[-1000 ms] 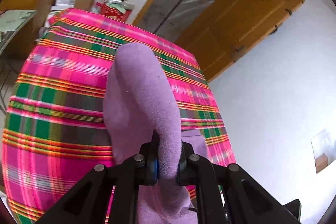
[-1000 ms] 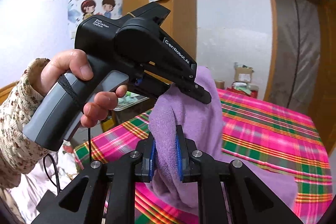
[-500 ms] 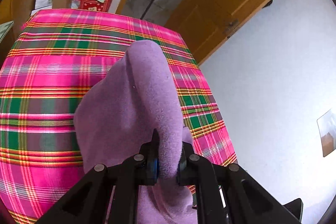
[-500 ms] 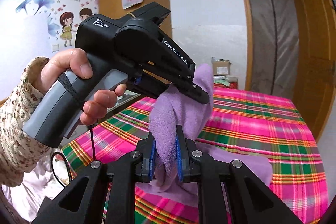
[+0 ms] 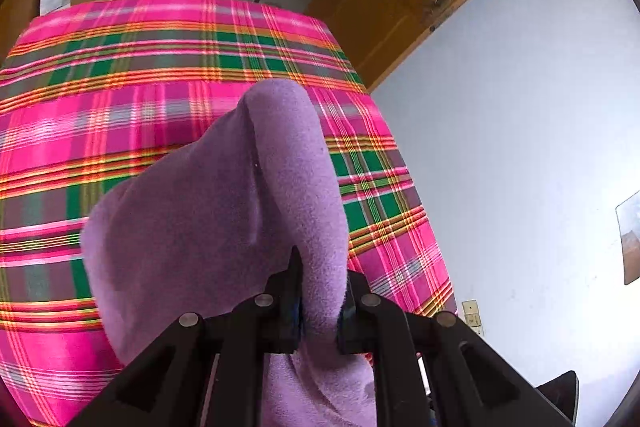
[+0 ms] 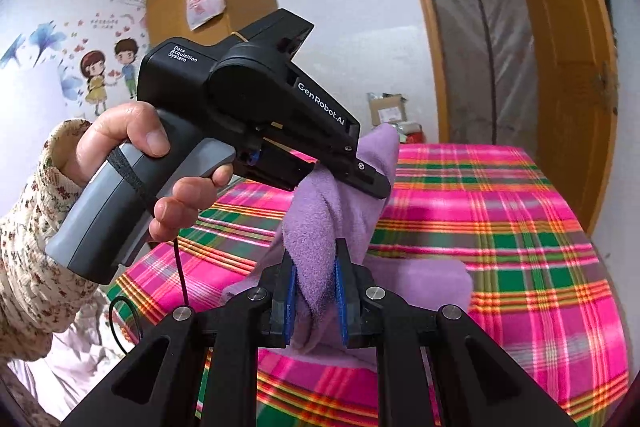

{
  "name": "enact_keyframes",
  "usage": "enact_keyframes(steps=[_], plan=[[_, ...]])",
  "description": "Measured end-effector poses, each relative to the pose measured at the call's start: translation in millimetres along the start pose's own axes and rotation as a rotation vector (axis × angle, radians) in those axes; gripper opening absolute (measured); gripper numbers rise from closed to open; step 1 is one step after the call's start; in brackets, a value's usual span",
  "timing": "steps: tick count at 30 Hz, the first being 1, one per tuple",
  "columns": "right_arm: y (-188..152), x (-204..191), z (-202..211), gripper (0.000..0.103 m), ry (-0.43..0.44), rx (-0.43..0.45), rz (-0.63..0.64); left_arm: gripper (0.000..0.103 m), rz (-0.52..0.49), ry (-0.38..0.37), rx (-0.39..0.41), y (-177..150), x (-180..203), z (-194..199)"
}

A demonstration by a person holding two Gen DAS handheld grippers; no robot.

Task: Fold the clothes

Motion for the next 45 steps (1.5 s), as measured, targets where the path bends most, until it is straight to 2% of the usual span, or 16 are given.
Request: enact_keyframes(steps=[12,15,20,25,29,32,36,41,45], plan=[[-29.7,50.6,-7.5,0.016,-0.026,-0.074,-0.084,0.016,-0.004,0.057,-0.095,3.7,14.3,-61.1],[-38.2,59.4,-11.3,0.016,-0.024,-0.098,-0.108,0.020,-0.006,0.064,-0.120,3.7,12.7,-73.4],[-53.7,67.0,-15.6,0.017,-0.027,-0.130,-0.140,0.026,-0.005,0.014,-0.148,0.4,7.0,-79.8],[-66.9,72.9,-18.5,0.017,-0.033,-0.157,-0.185,0.033,-0.043,-0.075,-0.097,-2.9,8.4,-60.5],[-69.5,73.4,-18.7,0.017,-0.042,-0.163,-0.196,0.033,-0.052,-0.092,-0.045,-5.2,4.8,-39.1],[-71.9,75.9,-17.6,0.017,-0.037,-0.165,-0.224,0.033,-0.036,-0.083,-0.016,-11.9,-7.3,-25.1],[-78.3,82.8,-15.0,0.017,-0.021,-0.172,-0.284,0.033,-0.024,-0.025,0.020,-29.0,-30.0,-6.9],[-89.9,93.9,-10.0,0.018,-0.014,-0.191,-0.367,0.033,0.061,-0.010,0.063,-52.6,-73.7,15.6],[-96.7,95.4,-5.6,0.018,-0.048,-0.224,-0.360,0.033,0.097,-0.014,0.070,-74.5,-100.1,24.7]])
Point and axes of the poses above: each gripper's, at about its wrist camera, not at the fingertips, and z roughly against the way its jaws point, x to its right, y to its top, the point moved 2 cm from there along -z, roughly the way its jaws point, and after that the axes turned 9 degrees about z, right-handed, at the moved point
